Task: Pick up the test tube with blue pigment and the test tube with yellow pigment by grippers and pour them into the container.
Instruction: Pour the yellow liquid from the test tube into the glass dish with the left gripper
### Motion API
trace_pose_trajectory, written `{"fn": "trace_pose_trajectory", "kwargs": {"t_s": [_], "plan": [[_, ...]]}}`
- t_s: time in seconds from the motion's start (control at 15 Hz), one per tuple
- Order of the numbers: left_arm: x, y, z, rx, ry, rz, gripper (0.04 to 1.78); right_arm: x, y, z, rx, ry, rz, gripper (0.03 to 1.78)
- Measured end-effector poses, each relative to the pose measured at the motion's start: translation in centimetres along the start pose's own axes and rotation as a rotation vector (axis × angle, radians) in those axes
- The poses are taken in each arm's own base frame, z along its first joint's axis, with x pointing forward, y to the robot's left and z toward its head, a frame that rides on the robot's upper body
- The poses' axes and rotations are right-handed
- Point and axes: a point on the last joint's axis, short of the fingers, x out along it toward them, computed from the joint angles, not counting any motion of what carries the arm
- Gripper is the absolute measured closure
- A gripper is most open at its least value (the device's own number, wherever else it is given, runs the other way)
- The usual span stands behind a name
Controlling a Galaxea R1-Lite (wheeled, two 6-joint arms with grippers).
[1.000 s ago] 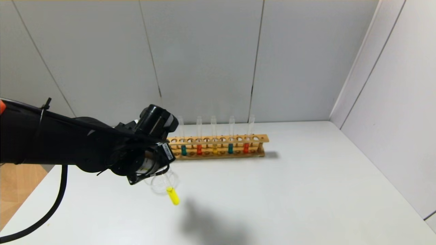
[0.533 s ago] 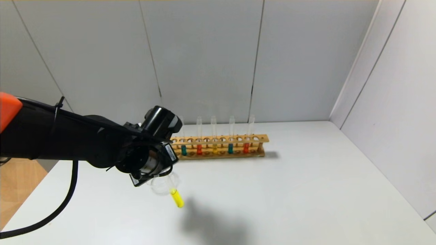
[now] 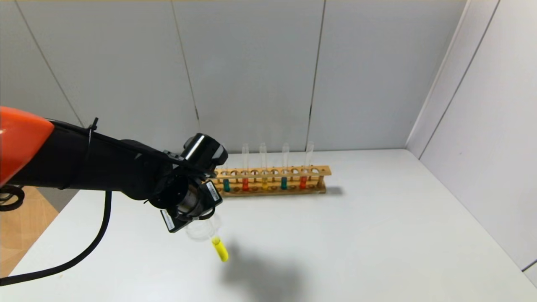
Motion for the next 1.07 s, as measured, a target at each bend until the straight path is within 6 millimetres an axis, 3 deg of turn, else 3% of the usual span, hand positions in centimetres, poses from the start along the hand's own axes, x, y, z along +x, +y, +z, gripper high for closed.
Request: {"fn": "trace_pose_trajectory", "kwargs": {"t_s": [1.07], "plan": [[1.2, -0.2, 0.8, -0.131, 0.170, 0.003, 1.50, 0.0, 0.0, 0.0, 0.000, 0.000, 0.000, 0.06]]}}
